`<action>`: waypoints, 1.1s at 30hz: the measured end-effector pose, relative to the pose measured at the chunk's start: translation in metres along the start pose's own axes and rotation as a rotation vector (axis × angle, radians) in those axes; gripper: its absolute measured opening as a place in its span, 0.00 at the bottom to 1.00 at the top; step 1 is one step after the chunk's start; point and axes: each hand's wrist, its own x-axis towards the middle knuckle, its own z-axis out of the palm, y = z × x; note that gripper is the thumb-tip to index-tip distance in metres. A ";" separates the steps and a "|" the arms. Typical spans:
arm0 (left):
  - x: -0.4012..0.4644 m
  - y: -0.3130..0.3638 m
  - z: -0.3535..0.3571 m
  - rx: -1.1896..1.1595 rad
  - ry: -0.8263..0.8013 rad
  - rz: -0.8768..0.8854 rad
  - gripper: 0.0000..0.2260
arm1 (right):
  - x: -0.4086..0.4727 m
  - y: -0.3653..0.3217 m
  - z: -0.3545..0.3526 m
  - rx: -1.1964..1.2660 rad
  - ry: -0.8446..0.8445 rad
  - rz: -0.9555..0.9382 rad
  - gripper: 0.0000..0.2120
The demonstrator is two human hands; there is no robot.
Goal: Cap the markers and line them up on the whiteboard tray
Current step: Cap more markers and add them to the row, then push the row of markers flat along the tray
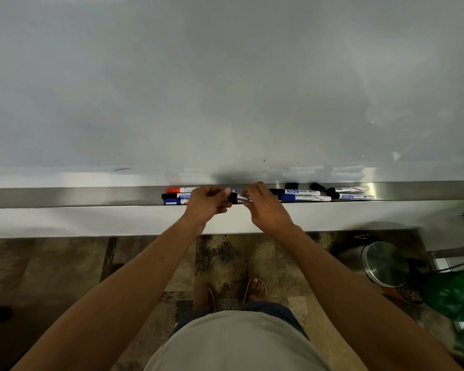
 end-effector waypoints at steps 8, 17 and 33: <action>0.014 -0.015 -0.015 0.799 0.274 0.549 0.12 | 0.013 0.018 -0.003 -0.128 0.180 -0.017 0.25; 0.018 -0.061 -0.053 1.497 0.124 0.629 0.31 | 0.017 0.023 0.016 -0.114 0.146 0.008 0.26; 0.016 -0.071 -0.070 1.640 0.020 0.510 0.35 | 0.009 0.022 0.035 -0.182 0.062 -0.018 0.31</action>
